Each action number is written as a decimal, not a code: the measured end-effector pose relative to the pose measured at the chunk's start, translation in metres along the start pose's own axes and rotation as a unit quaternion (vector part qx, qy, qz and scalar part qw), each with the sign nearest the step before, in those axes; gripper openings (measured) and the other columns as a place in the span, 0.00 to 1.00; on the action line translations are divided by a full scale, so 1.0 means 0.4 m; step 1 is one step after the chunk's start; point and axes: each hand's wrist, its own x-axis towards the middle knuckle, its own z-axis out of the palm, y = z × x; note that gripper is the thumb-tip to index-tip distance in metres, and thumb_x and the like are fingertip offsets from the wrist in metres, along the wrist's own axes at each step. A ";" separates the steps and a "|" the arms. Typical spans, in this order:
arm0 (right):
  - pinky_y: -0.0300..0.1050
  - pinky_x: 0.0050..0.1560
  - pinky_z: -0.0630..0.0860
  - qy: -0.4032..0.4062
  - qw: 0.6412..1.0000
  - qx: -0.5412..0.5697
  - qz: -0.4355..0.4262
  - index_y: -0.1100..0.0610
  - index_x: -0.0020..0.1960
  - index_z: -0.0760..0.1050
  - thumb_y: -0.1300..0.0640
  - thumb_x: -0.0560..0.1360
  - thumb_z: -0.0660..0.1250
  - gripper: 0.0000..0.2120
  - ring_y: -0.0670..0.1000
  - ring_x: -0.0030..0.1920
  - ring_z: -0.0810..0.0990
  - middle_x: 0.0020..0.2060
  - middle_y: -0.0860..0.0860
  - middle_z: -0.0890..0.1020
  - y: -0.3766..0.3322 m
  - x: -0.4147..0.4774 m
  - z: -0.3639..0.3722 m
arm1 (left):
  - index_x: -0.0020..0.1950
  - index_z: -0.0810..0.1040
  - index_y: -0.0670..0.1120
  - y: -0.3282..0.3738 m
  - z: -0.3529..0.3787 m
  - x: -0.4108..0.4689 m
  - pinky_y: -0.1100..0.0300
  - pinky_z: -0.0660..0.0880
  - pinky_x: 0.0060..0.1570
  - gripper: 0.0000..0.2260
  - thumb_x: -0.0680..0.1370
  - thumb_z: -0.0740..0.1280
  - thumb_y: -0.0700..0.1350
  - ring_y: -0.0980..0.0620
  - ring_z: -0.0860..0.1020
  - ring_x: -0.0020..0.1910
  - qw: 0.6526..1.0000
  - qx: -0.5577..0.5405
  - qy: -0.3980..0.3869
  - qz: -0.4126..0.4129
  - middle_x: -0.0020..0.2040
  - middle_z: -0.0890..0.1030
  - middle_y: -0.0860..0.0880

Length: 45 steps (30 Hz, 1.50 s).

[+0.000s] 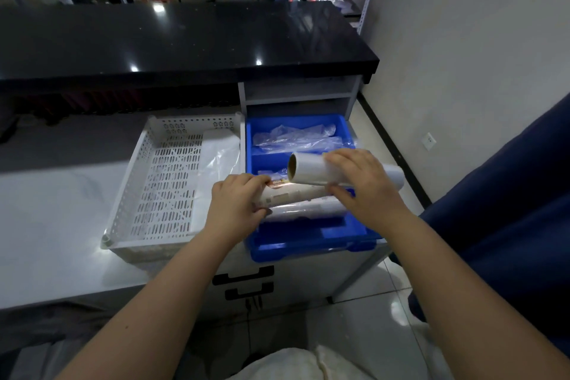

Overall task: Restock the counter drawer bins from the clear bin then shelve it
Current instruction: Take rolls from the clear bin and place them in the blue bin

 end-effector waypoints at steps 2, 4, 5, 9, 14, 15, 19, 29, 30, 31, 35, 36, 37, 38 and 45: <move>0.47 0.65 0.59 0.005 1.000 -0.020 0.016 0.57 0.66 0.71 0.59 0.71 0.73 0.24 0.57 0.63 0.70 0.62 0.55 0.75 0.028 0.002 -0.024 | 0.64 0.72 0.55 0.038 0.017 -0.005 0.50 0.67 0.55 0.27 0.67 0.74 0.54 0.47 0.73 0.57 1.000 -0.005 -0.013 0.018 0.58 0.78 0.53; 0.49 0.65 0.59 0.002 0.999 -0.031 0.035 0.56 0.66 0.71 0.59 0.72 0.72 0.24 0.56 0.63 0.70 0.63 0.55 0.75 0.051 -0.004 -0.031 | 0.64 0.72 0.56 0.078 0.042 -0.014 0.50 0.66 0.55 0.26 0.67 0.73 0.55 0.47 0.73 0.57 0.999 -0.012 -0.032 0.037 0.58 0.78 0.53; 0.50 0.66 0.60 -0.006 0.998 -0.034 0.045 0.56 0.67 0.70 0.59 0.72 0.72 0.24 0.56 0.63 0.69 0.64 0.54 0.74 0.059 -0.011 -0.031 | 0.65 0.72 0.56 0.096 0.056 -0.019 0.50 0.66 0.56 0.27 0.67 0.73 0.57 0.47 0.72 0.58 0.998 -0.015 -0.045 0.045 0.59 0.77 0.53; 0.53 0.66 0.63 -0.023 0.997 -0.050 0.060 0.54 0.67 0.69 0.58 0.72 0.72 0.25 0.55 0.62 0.70 0.63 0.53 0.74 0.076 -0.045 -0.003 | 0.69 0.68 0.58 0.124 0.102 -0.030 0.50 0.63 0.61 0.29 0.70 0.70 0.60 0.49 0.68 0.63 0.994 -0.020 -0.095 0.050 0.63 0.75 0.54; 0.54 0.65 0.66 -0.038 0.996 -0.054 0.061 0.54 0.66 0.69 0.59 0.72 0.72 0.24 0.55 0.61 0.70 0.62 0.53 0.74 0.074 -0.068 0.030 | 0.64 0.73 0.57 0.109 0.116 -0.027 0.51 0.65 0.61 0.20 0.72 0.66 0.53 0.49 0.68 0.60 0.988 -0.070 -0.134 0.026 0.61 0.75 0.54; 0.53 0.65 0.65 -0.043 0.996 -0.052 0.064 0.54 0.66 0.69 0.58 0.72 0.71 0.24 0.54 0.61 0.70 0.62 0.53 0.74 0.073 -0.070 0.033 | 0.63 0.73 0.56 0.110 0.116 -0.027 0.52 0.65 0.61 0.19 0.72 0.66 0.52 0.49 0.68 0.60 0.988 -0.072 -0.138 0.025 0.61 0.75 0.53; 0.51 0.65 0.64 -0.054 0.995 -0.054 0.058 0.54 0.67 0.68 0.57 0.73 0.71 0.24 0.54 0.62 0.69 0.63 0.52 0.73 0.070 -0.065 0.044 | 0.65 0.73 0.54 0.108 0.100 -0.032 0.50 0.65 0.61 0.20 0.73 0.66 0.52 0.48 0.68 0.63 0.994 -0.041 -0.103 0.023 0.62 0.75 0.52; 0.53 0.58 0.67 -0.160 0.970 -0.161 -0.082 0.54 0.67 0.68 0.59 0.71 0.70 0.26 0.57 0.58 0.71 0.61 0.53 0.74 -0.030 -0.001 0.189 | 0.60 0.77 0.48 -0.020 -0.073 -0.027 0.46 0.68 0.56 0.17 0.71 0.69 0.44 0.42 0.73 0.58 0.996 0.003 0.063 -0.060 0.56 0.80 0.47; 0.53 0.57 0.67 -0.175 0.966 -0.168 -0.093 0.54 0.67 0.68 0.61 0.69 0.70 0.27 0.57 0.58 0.71 0.61 0.53 0.74 -0.038 -0.002 0.211 | 0.60 0.78 0.48 -0.023 -0.076 -0.032 0.47 0.67 0.56 0.17 0.71 0.69 0.44 0.42 0.73 0.58 0.996 0.004 0.064 -0.065 0.56 0.80 0.47; 0.53 0.57 0.66 -0.185 0.964 -0.165 -0.095 0.55 0.66 0.68 0.61 0.69 0.70 0.27 0.58 0.58 0.70 0.60 0.54 0.74 -0.041 -0.004 0.230 | 0.60 0.78 0.48 -0.022 -0.076 -0.039 0.47 0.67 0.55 0.17 0.71 0.69 0.44 0.42 0.73 0.58 0.996 0.007 0.064 -0.068 0.56 0.80 0.47; 0.53 0.59 0.66 -0.196 0.971 -0.122 -0.070 0.55 0.66 0.68 0.60 0.70 0.69 0.26 0.59 0.60 0.69 0.62 0.54 0.73 -0.037 -0.020 0.262 | 0.60 0.77 0.48 -0.007 -0.061 -0.073 0.47 0.69 0.54 0.17 0.71 0.69 0.46 0.43 0.74 0.57 0.996 0.019 0.053 -0.068 0.56 0.80 0.47; 0.53 0.60 0.66 -0.197 0.972 -0.111 -0.066 0.56 0.66 0.68 0.59 0.70 0.68 0.25 0.59 0.60 0.69 0.62 0.54 0.73 -0.038 -0.020 0.263 | 0.60 0.77 0.48 -0.003 -0.056 -0.084 0.47 0.69 0.54 0.17 0.71 0.69 0.46 0.43 0.74 0.57 0.996 0.020 0.050 -0.071 0.56 0.80 0.47; 0.53 0.61 0.66 -0.198 0.973 -0.103 -0.066 0.55 0.67 0.68 0.58 0.71 0.68 0.25 0.59 0.61 0.69 0.63 0.54 0.73 -0.041 -0.018 0.262 | 0.60 0.77 0.48 0.000 -0.053 -0.094 0.47 0.69 0.54 0.17 0.71 0.69 0.45 0.43 0.74 0.57 0.996 0.020 0.048 -0.075 0.56 0.80 0.47; 0.53 0.61 0.66 -0.195 0.974 -0.094 -0.066 0.55 0.67 0.68 0.57 0.72 0.67 0.24 0.58 0.61 0.70 0.63 0.53 0.73 -0.048 -0.013 0.259 | 0.60 0.77 0.48 0.001 -0.051 -0.106 0.47 0.69 0.54 0.17 0.71 0.68 0.45 0.43 0.74 0.57 0.995 0.021 0.048 -0.081 0.56 0.80 0.47; 0.56 0.57 0.69 -0.130 0.976 0.023 -0.171 0.56 0.62 0.76 0.55 0.71 0.72 0.20 0.58 0.57 0.74 0.57 0.54 0.79 -0.232 0.068 0.244 | 0.60 0.78 0.48 -0.048 -0.098 -0.234 0.46 0.69 0.56 0.18 0.70 0.70 0.45 0.43 0.75 0.56 0.980 0.041 0.082 -0.178 0.55 0.80 0.47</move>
